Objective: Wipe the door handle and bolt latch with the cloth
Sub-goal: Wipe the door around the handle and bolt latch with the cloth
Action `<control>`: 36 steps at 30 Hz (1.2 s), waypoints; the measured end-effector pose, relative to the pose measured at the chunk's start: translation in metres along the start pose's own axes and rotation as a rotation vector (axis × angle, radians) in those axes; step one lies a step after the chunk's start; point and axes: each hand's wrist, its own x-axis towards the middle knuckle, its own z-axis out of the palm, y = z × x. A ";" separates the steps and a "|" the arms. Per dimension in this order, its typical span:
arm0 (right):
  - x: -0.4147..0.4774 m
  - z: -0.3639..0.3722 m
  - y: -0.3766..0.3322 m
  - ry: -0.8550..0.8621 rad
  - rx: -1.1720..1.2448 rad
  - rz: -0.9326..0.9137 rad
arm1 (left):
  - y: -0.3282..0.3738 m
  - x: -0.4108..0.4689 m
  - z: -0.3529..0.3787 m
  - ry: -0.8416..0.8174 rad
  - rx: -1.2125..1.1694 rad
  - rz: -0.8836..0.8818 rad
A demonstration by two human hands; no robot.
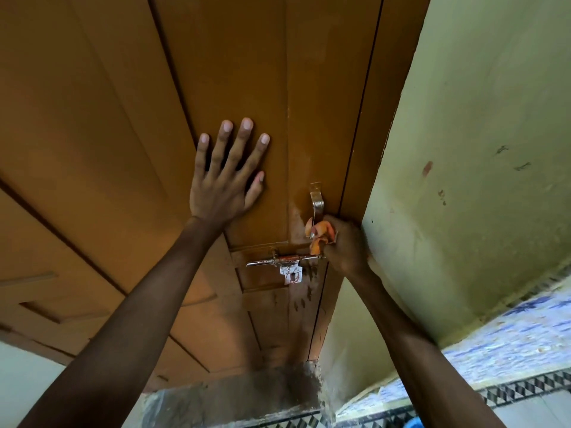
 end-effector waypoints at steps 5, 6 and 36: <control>-0.006 0.007 0.000 0.188 -0.383 -0.083 | 0.000 0.000 -0.001 -0.007 0.014 0.011; -0.006 0.008 0.000 0.218 -0.401 -0.082 | 0.000 0.000 -0.001 -0.009 0.011 0.011; -0.015 -0.002 -0.001 0.010 0.304 0.161 | 0.000 0.000 0.001 0.017 0.017 -0.007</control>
